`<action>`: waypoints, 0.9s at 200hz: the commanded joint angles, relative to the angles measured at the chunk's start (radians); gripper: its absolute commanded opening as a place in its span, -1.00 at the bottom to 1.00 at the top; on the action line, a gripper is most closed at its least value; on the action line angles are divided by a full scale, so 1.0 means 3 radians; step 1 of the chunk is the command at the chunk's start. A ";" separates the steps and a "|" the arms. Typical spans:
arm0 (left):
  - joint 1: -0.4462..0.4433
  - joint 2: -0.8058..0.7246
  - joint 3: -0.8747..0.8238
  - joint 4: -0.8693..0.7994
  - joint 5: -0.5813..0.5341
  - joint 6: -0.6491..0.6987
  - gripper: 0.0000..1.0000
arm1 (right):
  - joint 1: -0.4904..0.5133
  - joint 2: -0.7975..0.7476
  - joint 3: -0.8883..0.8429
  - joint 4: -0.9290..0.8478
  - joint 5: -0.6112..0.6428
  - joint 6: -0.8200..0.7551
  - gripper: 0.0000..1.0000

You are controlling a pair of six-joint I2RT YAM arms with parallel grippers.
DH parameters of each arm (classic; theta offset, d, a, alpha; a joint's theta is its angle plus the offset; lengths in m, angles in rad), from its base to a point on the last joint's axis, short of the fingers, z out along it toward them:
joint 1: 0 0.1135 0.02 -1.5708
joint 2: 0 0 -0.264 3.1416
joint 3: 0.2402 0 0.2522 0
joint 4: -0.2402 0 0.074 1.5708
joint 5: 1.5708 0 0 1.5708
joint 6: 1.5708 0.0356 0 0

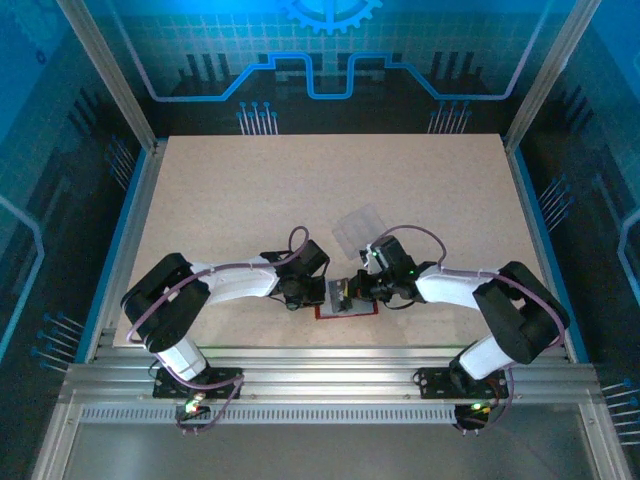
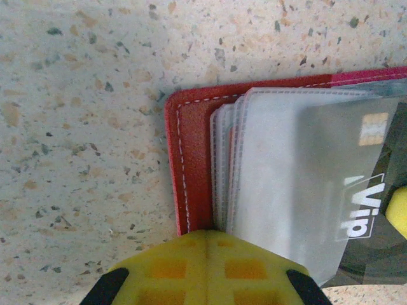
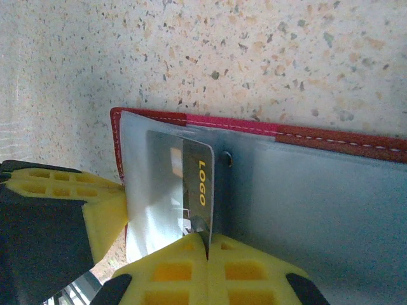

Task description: Put the credit cards into the card holder

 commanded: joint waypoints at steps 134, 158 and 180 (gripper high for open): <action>-0.0011 0.0208 -0.0159 0.0069 0.0053 -0.0040 -0.85 | 0.0220 0.0169 -0.0014 -0.0016 0.0225 0.0174 -1.00; -0.0012 0.0199 -0.0168 0.0077 0.0053 -0.0040 -0.85 | 0.0268 0.0207 -0.0026 0.0082 0.0218 0.0232 -1.00; -0.0008 0.0199 -0.0167 0.0085 0.0059 -0.0045 -0.85 | 0.0334 0.0278 0.0015 0.0134 0.0206 0.0250 -1.00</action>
